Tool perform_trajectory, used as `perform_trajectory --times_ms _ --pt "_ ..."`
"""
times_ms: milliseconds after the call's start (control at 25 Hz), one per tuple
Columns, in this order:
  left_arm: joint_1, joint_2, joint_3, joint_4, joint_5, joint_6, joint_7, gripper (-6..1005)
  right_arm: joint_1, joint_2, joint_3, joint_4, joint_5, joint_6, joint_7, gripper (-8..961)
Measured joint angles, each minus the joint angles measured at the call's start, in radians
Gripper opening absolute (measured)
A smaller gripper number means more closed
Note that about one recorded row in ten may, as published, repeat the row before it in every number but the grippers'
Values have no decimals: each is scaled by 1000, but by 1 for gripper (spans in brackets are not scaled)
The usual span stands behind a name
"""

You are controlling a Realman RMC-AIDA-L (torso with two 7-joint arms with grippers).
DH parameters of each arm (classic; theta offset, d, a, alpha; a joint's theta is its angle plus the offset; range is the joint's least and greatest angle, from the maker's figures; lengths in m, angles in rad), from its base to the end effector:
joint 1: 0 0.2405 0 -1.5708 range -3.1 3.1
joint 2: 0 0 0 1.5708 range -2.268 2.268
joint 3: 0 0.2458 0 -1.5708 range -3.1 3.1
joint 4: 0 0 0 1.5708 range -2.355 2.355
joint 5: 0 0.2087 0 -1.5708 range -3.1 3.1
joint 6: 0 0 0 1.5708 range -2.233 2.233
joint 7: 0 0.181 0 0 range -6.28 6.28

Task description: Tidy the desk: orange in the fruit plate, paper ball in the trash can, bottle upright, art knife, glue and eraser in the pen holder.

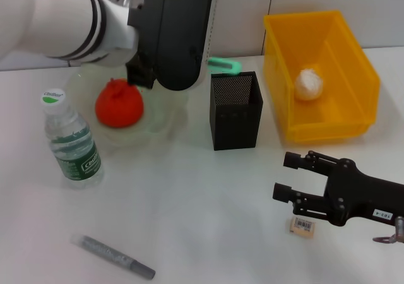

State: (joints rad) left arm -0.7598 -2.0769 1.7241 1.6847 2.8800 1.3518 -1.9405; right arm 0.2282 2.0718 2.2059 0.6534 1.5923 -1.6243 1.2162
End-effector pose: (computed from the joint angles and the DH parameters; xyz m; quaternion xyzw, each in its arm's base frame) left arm -0.0392 0.3900 -0.0222 -0.8689 0.3110 0.2621 0.2821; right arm 0.2625 0.2736 -0.0154 -0.8919 0.2185 0.3559 0.1738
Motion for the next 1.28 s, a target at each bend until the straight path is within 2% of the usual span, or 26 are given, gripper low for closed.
perform_trajectory --times_ms 360,520,880,960,1160,1280 --pt "12 2 6 -42 8 -204 79 120 -7 2 0 -12 0 -4 10 761" --pt "22 3 12 -51 8 -255 105 121 -12 3 0 -15 0 -10 12 761" --pt "71 2 72 -104 10 -484 205 122 -14 1 0 -28 0 -8 47 761" --pt "93 2 102 -130 10 -579 247 122 -15 0 0 -28 0 -8 52 761" --pt "100 1 141 -173 10 -685 283 123 -19 1 0 -37 0 -5 58 761" --pt "97 -1 160 -188 10 -701 289 123 -19 1 0 -41 0 -4 60 761"
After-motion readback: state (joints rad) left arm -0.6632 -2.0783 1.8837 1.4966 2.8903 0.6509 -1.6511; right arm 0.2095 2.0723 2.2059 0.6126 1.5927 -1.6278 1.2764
